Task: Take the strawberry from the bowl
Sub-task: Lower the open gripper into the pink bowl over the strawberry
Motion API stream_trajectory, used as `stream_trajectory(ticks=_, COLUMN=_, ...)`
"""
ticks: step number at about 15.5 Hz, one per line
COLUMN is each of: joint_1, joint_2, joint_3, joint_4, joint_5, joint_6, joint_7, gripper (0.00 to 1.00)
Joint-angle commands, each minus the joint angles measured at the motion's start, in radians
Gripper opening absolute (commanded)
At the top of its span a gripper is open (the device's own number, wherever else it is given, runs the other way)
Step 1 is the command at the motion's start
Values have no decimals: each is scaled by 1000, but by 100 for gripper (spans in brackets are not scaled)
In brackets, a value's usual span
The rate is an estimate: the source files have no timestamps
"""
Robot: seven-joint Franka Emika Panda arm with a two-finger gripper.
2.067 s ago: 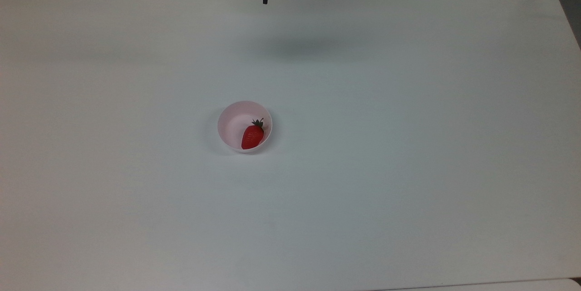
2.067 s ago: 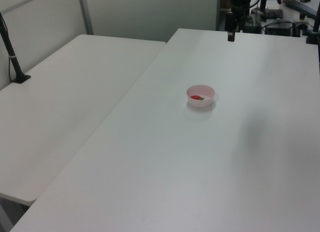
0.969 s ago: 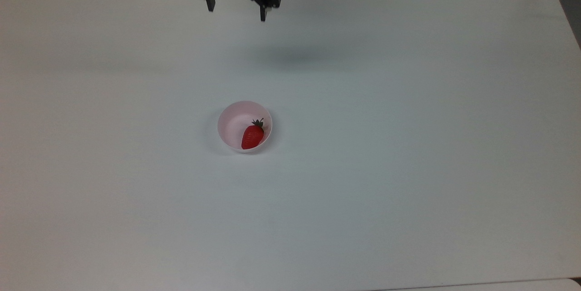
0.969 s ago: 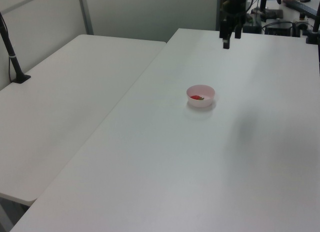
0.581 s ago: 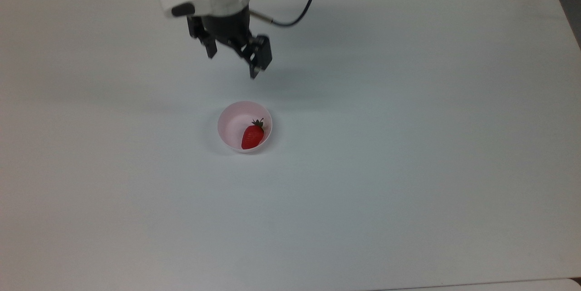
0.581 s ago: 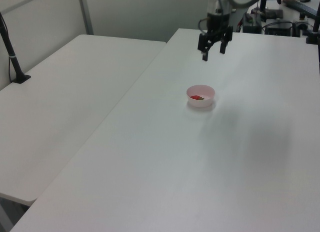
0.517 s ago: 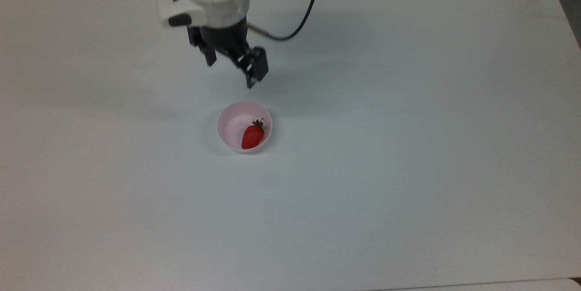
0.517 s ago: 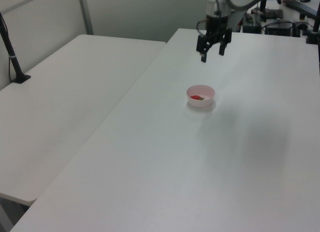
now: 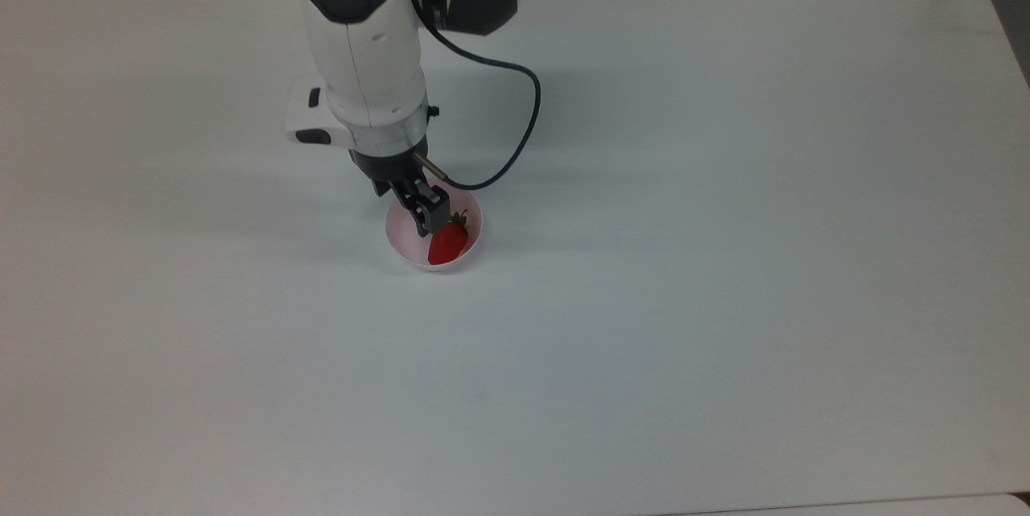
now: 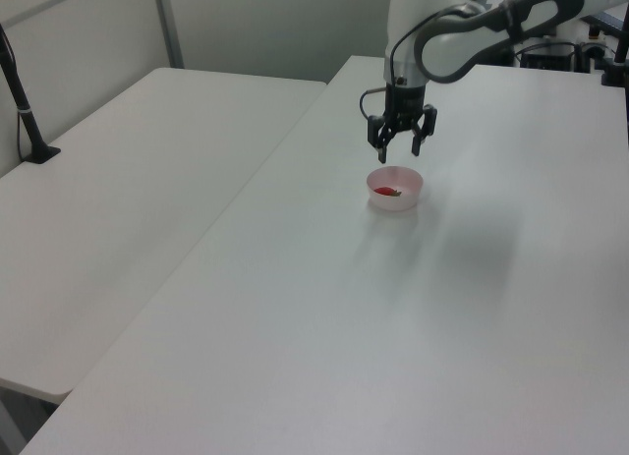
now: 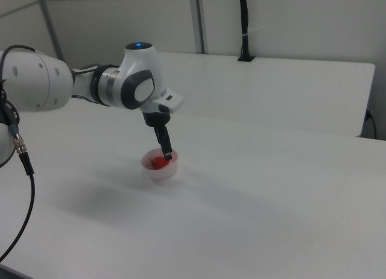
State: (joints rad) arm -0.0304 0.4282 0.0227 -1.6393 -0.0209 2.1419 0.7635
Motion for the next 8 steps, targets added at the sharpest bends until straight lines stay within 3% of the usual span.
stream_trajectory(ticks=1, joint_1=18, joint_2=14, joint_3=0, joint_4=-20, joint_5=-2, joint_6=67, joint_7=59, gripper=75)
stream_trajectory(ticks=8, joint_1=61, joint_2=77, joint_3=0, joint_4=-39, joint_5=-65, joint_6=118, joint_7=128, gripper=72)
